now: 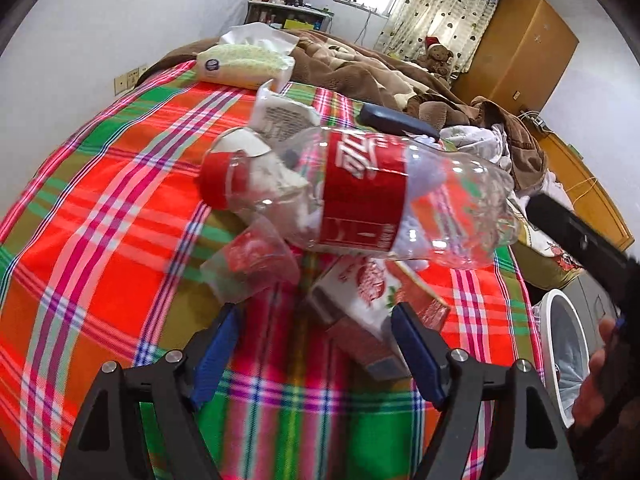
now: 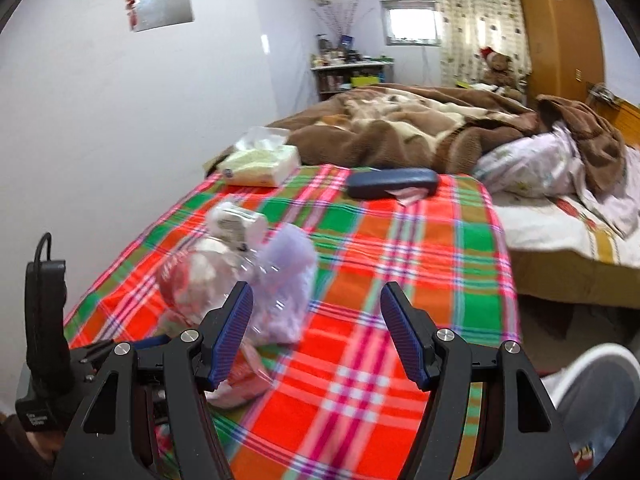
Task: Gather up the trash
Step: 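Reach the left tool toward the strawberry carton while the right tool grasps the clear bottle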
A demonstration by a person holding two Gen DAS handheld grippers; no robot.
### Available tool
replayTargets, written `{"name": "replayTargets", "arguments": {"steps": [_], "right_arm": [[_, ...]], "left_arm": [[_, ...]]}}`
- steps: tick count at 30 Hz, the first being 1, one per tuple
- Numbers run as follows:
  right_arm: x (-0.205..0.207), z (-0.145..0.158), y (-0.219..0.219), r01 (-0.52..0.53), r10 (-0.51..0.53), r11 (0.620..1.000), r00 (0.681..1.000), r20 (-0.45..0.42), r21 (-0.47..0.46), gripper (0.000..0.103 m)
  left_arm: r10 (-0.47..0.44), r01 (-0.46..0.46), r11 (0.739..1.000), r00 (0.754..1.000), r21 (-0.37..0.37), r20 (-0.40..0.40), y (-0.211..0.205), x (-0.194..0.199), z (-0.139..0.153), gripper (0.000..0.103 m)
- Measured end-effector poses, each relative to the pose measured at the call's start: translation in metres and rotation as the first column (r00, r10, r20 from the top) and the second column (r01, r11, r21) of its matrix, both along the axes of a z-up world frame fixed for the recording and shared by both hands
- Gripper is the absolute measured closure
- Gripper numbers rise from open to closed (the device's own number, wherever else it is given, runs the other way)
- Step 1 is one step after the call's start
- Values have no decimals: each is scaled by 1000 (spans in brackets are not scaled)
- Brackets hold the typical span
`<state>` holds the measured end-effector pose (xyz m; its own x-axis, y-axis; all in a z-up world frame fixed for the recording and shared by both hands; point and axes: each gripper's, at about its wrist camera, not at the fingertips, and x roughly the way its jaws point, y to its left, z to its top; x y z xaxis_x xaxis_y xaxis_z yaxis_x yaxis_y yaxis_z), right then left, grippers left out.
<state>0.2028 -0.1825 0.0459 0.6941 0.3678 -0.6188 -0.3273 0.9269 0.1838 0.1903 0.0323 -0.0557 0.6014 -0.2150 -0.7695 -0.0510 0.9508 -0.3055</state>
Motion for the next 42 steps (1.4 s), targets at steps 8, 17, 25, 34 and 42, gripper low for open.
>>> {"name": "replayTargets", "arguments": {"steps": [8, 17, 25, 34, 42], "right_arm": [[1, 17, 36, -174, 179, 982, 981, 69, -72, 35], [12, -1, 72, -354, 352, 927, 935, -37, -128, 30], [12, -6, 71, -422, 413, 897, 906, -95, -133, 29], [5, -7, 54, -375, 362, 919, 925, -120, -120, 39], [-4, -9, 12, -254, 246, 964, 964, -99, -77, 41]], "left_arm": [[33, -34, 999, 999, 22, 15, 24, -22, 7, 26], [88, -89, 995, 996, 55, 11, 49, -35, 5, 26], [87, -88, 996, 996, 35, 23, 50, -34, 8, 26], [59, -60, 998, 998, 12, 26, 35, -28, 10, 26], [13, -13, 1000, 999, -12, 40, 14, -24, 12, 26]]}}
